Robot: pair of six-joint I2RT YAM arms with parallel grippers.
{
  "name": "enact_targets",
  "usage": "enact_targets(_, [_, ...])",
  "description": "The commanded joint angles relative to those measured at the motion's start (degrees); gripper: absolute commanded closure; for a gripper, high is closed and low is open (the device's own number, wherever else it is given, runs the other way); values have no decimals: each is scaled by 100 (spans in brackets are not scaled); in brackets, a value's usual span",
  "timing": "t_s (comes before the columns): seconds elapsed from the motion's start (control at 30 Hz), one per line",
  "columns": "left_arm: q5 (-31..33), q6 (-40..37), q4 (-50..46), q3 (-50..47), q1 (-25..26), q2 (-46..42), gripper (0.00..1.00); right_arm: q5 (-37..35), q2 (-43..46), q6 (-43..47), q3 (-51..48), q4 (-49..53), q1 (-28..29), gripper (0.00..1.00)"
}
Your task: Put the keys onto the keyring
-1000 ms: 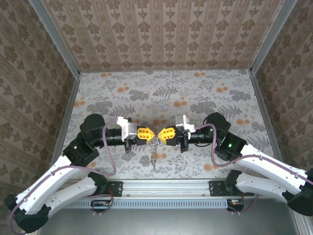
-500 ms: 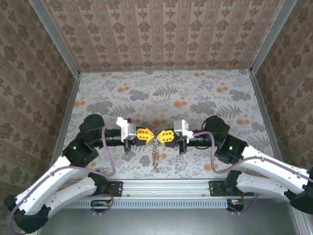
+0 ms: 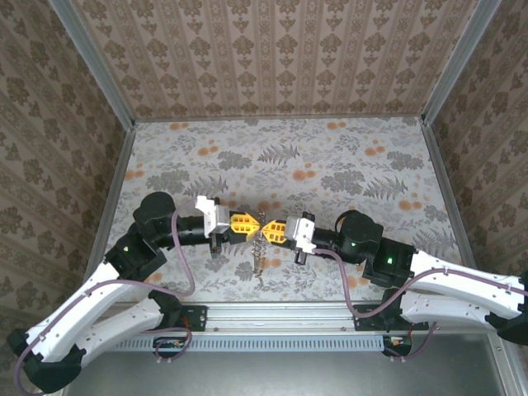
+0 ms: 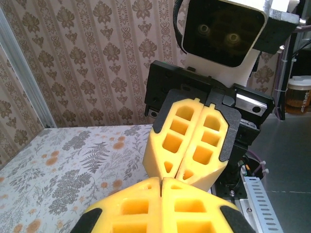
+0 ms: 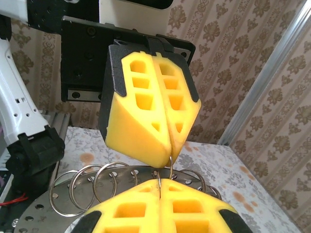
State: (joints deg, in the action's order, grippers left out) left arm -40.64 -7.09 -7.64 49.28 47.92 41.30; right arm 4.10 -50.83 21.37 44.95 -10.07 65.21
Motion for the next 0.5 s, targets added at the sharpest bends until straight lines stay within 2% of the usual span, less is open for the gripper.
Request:
enact_targets(0.0, [19, 123, 543, 203, 51, 45, 100, -49, -59, 228, -169, 48, 158, 100])
enact_targets(0.37, [100, 100, 561, 170, 42, 24, 100, 47, 84, 272, -371, -97, 229, 76])
enact_targets(0.47, [105, 95, 584, 161, 49, 26, 100, 38, 111, 267, -398, -86, 229, 75])
